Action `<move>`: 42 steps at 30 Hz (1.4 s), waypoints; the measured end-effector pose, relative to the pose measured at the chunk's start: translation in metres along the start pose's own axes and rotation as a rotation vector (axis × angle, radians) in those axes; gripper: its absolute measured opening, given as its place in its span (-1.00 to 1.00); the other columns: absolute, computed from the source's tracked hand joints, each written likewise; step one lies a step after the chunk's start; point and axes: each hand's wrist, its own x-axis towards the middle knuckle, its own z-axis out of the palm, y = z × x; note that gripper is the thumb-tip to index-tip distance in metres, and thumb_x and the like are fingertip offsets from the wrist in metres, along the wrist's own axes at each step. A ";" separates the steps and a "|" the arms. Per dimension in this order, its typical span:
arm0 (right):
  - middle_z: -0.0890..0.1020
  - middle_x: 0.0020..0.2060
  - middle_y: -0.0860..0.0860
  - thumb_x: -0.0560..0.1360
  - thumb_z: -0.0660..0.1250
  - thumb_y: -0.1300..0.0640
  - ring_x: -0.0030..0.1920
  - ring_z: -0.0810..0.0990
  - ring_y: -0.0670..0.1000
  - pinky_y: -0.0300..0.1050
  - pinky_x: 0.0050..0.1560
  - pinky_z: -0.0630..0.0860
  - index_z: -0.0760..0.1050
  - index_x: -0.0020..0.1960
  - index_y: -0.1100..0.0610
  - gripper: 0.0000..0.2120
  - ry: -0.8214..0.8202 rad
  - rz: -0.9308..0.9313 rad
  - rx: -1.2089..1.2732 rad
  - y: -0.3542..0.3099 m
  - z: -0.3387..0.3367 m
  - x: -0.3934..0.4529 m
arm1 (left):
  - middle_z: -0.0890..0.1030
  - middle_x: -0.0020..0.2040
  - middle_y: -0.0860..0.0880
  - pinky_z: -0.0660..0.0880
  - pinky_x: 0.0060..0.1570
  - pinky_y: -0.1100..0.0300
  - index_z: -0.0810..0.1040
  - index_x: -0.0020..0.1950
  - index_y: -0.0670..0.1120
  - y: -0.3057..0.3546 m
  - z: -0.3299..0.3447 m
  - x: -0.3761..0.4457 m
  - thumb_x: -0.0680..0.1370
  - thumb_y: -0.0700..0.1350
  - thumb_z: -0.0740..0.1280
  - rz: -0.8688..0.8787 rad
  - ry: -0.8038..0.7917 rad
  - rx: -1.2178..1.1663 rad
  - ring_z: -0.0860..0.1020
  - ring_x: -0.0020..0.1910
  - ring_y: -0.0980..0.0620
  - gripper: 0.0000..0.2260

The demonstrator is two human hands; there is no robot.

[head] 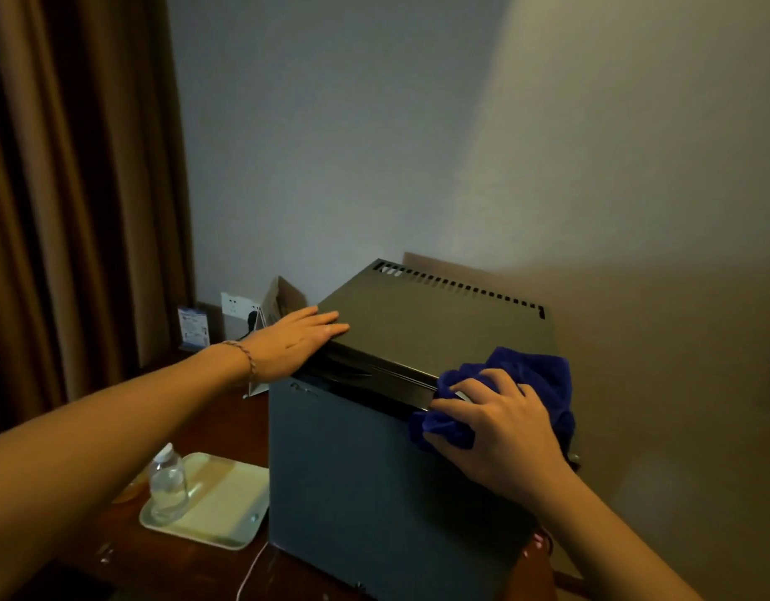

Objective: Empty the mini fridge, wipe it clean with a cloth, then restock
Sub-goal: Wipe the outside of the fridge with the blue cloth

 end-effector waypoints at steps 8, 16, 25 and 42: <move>0.60 0.22 -0.20 0.50 0.29 -0.33 0.30 0.41 0.09 0.05 0.05 0.41 0.57 0.27 -0.20 -0.59 -0.139 -0.073 0.070 -0.075 0.007 0.092 | 0.13 0.60 0.01 -0.02 0.54 0.07 0.22 0.56 0.06 -0.017 -0.002 0.010 0.73 -0.04 -0.04 0.123 0.031 -0.086 -0.02 0.60 -0.02 -0.61; 0.58 0.21 -0.16 0.42 0.44 -0.28 0.44 0.27 -0.03 0.06 0.20 0.34 0.53 0.25 -0.26 -0.57 -0.219 -0.102 0.235 -0.089 0.008 0.127 | 0.16 0.60 -0.06 -0.23 0.41 0.36 0.24 0.56 -0.03 -0.016 -0.004 0.007 0.73 -0.09 -0.02 0.162 0.081 -0.157 -0.01 0.59 0.00 -0.61; 0.44 0.34 -0.12 0.41 0.43 -0.33 0.42 0.29 -0.10 -0.01 0.27 0.29 0.41 0.38 -0.30 -0.43 -0.248 -0.045 0.259 -0.087 0.003 0.117 | 0.10 0.62 0.00 -0.12 0.51 0.15 0.22 0.58 0.03 -0.018 -0.005 0.006 0.73 -0.06 -0.13 0.141 0.029 -0.188 -0.09 0.59 0.02 -0.58; 0.53 0.12 -0.17 0.45 0.39 -0.33 0.33 0.27 -0.07 0.10 0.16 0.31 0.53 0.25 -0.26 -0.59 -0.249 -0.047 0.272 -0.106 0.007 0.137 | 0.14 0.60 -0.02 -0.12 0.53 0.13 0.21 0.58 -0.07 -0.014 -0.004 0.006 0.73 -0.09 -0.02 0.101 0.039 -0.255 -0.06 0.60 -0.01 -0.60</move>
